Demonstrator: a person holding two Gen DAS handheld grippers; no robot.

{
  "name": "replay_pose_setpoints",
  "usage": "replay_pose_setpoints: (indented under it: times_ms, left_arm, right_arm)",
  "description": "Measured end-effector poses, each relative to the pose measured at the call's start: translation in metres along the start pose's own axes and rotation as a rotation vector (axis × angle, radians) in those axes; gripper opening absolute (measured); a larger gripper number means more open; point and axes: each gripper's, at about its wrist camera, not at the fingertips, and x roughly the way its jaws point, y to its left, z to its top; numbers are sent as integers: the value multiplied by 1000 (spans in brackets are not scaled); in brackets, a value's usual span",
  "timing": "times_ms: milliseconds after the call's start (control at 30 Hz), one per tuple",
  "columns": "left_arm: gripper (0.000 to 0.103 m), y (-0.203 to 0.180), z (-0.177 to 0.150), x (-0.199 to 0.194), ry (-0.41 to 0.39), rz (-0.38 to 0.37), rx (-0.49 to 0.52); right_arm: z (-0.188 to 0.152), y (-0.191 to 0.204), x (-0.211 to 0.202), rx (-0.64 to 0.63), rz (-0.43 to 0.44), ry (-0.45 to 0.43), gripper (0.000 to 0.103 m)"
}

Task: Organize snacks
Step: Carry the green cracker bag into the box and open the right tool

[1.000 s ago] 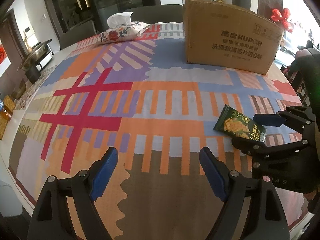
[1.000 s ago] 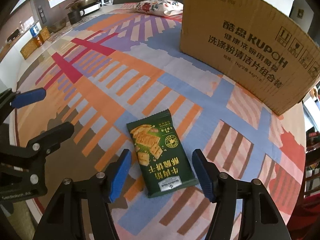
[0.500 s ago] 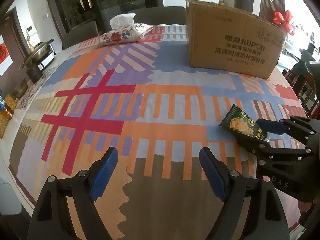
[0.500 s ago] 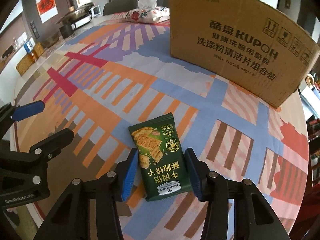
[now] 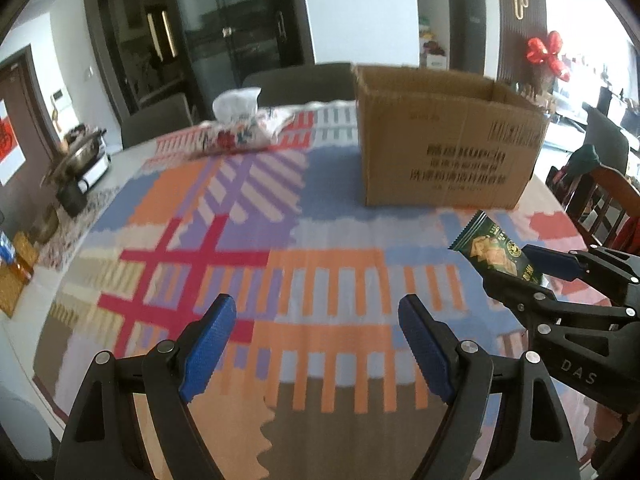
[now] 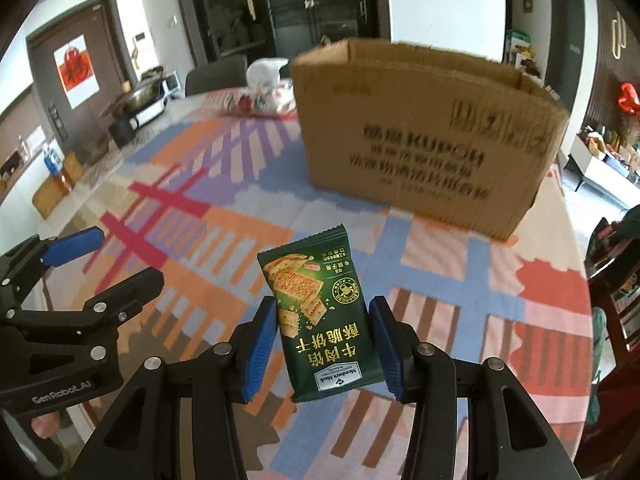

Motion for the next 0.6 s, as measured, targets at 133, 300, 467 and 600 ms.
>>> replay_pose_setpoints:
  times_ms: [133,300,467,600]
  left_arm:
    - [83,-1,19,-8,-23,-40,2]
    - [84,-6,48,-18,-61,-80,30]
    - [85,-12,79,-24,-103,-101,57]
    - [85,-16,99,-24,-125,-107,78]
  right_arm:
    - [13,-5,-15,13,-23,-50,48]
    - [34,-16,-34,45,-47,-103,48]
    - [57,-23,-51,54,-68,-158,48]
    - [75,-30,-60,56,-81,-183,48]
